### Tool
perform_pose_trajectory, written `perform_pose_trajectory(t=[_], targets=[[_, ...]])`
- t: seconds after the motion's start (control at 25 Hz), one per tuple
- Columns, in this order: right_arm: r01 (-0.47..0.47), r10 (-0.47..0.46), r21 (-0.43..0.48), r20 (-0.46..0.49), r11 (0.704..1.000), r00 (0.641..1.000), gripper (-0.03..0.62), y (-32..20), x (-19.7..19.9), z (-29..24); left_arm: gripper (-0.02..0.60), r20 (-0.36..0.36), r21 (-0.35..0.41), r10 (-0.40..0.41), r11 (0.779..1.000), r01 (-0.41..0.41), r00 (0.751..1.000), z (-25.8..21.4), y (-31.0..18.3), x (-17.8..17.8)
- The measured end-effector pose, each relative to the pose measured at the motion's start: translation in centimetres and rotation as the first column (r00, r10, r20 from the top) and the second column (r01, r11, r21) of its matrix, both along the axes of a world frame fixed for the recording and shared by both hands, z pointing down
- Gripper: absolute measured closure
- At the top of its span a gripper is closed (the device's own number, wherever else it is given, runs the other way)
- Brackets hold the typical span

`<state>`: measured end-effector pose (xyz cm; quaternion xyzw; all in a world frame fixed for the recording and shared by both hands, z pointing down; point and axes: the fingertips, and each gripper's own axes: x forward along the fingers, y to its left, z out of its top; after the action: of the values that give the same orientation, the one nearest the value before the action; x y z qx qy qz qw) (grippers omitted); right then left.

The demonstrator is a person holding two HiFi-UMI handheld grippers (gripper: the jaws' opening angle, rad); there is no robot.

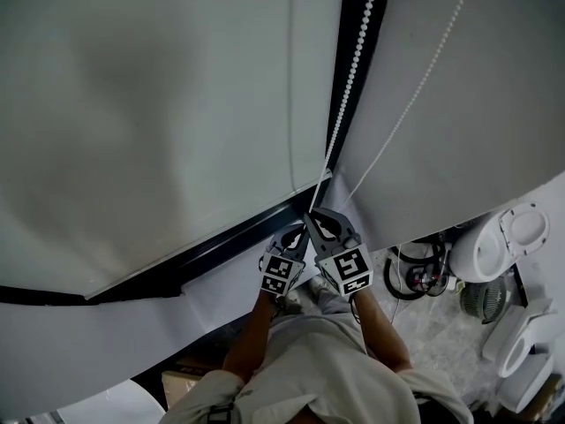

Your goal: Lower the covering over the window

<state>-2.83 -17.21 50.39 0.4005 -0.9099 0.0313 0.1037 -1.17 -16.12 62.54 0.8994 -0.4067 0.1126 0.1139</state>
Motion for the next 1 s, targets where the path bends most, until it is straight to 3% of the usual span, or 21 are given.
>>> perform_pose_trajectory(t=[0.36,0.52,0.8,1.0], targets=[[-0.014,0.016,0.033,-0.064,0.999,0.998,0.577,0.2,0.2,0.1,0.56,-0.013,0.023,-0.028,0.999,0.028,1.0,-0.6,0.0,-0.5],[-0.002,0.005,0.028,-0.082,1.0,0.997,0.532,0.5,0.1,0.5,0.56,-0.02,0.032,-0.034,0.999,0.035,0.999,-0.6,0.0,-0.9],[-0.019,0.021,0.02,-0.086,1.0,0.996,0.508,1.5,0.9,1.1,0.558,-0.045,0.052,-0.046,0.997,0.048,0.998,-2.4,0.4,-1.3],[-0.045,0.046,0.015,-0.082,0.999,0.996,0.493,2.2,1.7,1.1,0.499,-0.068,0.091,-0.04,0.995,0.046,0.997,-4.5,0.7,-1.8]])
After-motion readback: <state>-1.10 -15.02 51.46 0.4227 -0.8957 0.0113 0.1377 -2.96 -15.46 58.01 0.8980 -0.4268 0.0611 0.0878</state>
